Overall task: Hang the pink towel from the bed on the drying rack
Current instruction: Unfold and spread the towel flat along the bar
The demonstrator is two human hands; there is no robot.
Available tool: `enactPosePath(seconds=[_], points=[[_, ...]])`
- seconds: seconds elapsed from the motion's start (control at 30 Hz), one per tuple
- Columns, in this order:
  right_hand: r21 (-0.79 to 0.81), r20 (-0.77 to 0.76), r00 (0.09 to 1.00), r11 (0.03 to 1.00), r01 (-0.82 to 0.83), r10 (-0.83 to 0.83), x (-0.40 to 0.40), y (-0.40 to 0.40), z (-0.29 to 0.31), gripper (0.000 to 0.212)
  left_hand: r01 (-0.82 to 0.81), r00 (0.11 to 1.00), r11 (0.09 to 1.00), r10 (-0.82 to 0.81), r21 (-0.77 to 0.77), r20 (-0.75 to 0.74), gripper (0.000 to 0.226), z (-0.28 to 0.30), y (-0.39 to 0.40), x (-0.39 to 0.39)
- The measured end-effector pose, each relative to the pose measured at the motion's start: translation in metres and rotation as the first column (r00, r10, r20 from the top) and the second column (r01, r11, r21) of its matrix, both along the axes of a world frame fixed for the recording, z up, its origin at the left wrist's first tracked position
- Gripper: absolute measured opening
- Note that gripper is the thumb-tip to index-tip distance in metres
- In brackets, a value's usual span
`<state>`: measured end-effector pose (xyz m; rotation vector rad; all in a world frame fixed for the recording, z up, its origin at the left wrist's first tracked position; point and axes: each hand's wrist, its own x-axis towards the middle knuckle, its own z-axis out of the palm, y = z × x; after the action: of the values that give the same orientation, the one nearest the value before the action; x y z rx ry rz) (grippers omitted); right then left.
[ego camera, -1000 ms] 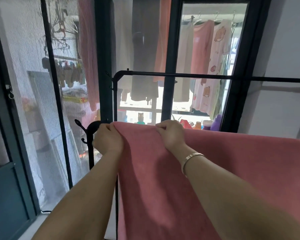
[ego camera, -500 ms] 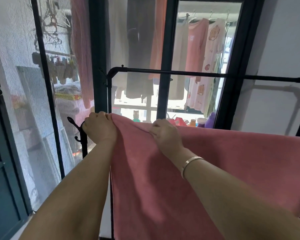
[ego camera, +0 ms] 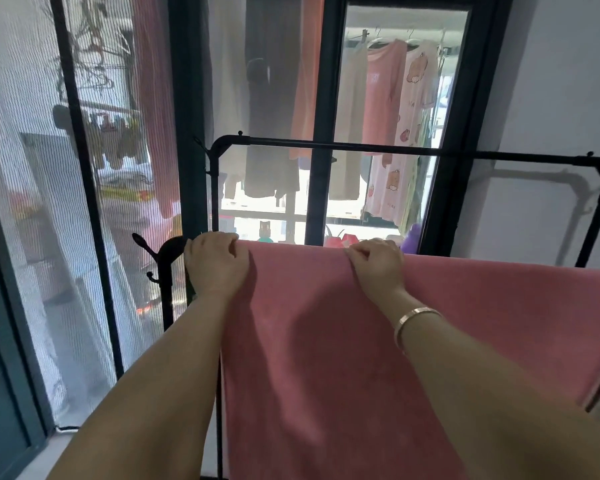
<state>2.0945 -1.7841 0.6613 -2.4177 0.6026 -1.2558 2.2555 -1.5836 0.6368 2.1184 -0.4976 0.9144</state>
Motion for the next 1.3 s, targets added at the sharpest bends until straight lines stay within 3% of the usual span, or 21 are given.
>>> enactPosePath(seconds=[0.1, 0.23, 0.3, 0.37, 0.47, 0.57, 0.67, 0.8, 0.87, 1.0, 1.17, 1.3], points=[[0.025, -0.022, 0.999, 0.998, 0.049, -0.049, 0.001, 0.003, 0.012, 0.027, 0.073, 0.997, 0.997, -0.073, -0.039, 0.005, 0.022, -0.006, 0.001, 0.0], [-0.134, 0.072, 0.992, 0.984, 0.116, -0.108, -0.007, 0.015, 0.0, 0.019, 0.07, 0.996, 0.992, -0.075, -0.101, -0.05, 0.023, -0.001, 0.003, 0.002], [-0.301, 0.145, 0.982, 0.94, 0.158, -0.118, -0.014, 0.023, -0.019, 0.013, 0.017, 0.999, 0.999, -0.019, -0.047, -0.038, 0.026, 0.002, 0.001, 0.0], [-0.441, 0.099, 0.992, 0.89, 0.119, -0.084, -0.018, 0.024, -0.031, 0.017, -0.032, 0.999, 0.999, 0.033, 0.029, -0.014, 0.028, 0.003, 0.0, -0.002], [-0.51, 0.013, 0.999, 0.859, 0.034, -0.031, -0.026, 0.013, -0.034, 0.014, -0.093, 0.996, 0.984, 0.091, 0.154, 0.021, 0.031, 0.0, -0.004, -0.004], [-0.497, 0.118, 0.992, 0.863, 0.092, -0.038, -0.043, -0.017, -0.024, 0.011, -0.099, 0.994, 0.975, 0.106, 0.197, -0.023, 0.036, -0.006, -0.012, -0.007], [-0.326, 0.063, 0.972, 0.915, 0.236, -0.229, -0.069, -0.064, -0.012, 0.028, -0.111, 0.991, 0.964, 0.126, 0.243, -0.05, 0.053, -0.007, -0.028, -0.02], [-0.199, -0.073, 0.938, 0.926, 0.32, -0.34, -0.102, -0.108, -0.012, 0.033, 0.136, 0.984, 0.932, -0.166, 0.337, 0.062, 0.05, -0.014, -0.066, -0.052], [-0.211, -0.066, 0.957, 0.941, 0.264, -0.283, -0.113, -0.115, -0.009, 0.029, 0.24, 0.963, 0.933, -0.264, 0.269, 0.058, 0.041, -0.016, -0.084, -0.065], [-0.162, -0.02, 0.97, 0.958, 0.237, -0.244, -0.117, -0.118, 0.005, 0.029, 0.367, 0.93, 0.929, -0.365, -0.052, 0.04, 0.021, -0.007, -0.09, -0.068], [-0.339, 0.056, 0.949, 0.888, 0.311, -0.311, -0.123, -0.098, -0.03, 0.015, 0.35, 0.93, 0.926, -0.362, -0.141, -0.068, 0.022, 0.005, -0.088, -0.059], [-0.391, -0.02, 0.984, 0.907, 0.155, -0.177, -0.128, -0.102, -0.055, 0.009, 0.211, 0.977, 0.973, -0.208, 0.089, -0.037, 0.029, 0.008, -0.093, -0.06]])
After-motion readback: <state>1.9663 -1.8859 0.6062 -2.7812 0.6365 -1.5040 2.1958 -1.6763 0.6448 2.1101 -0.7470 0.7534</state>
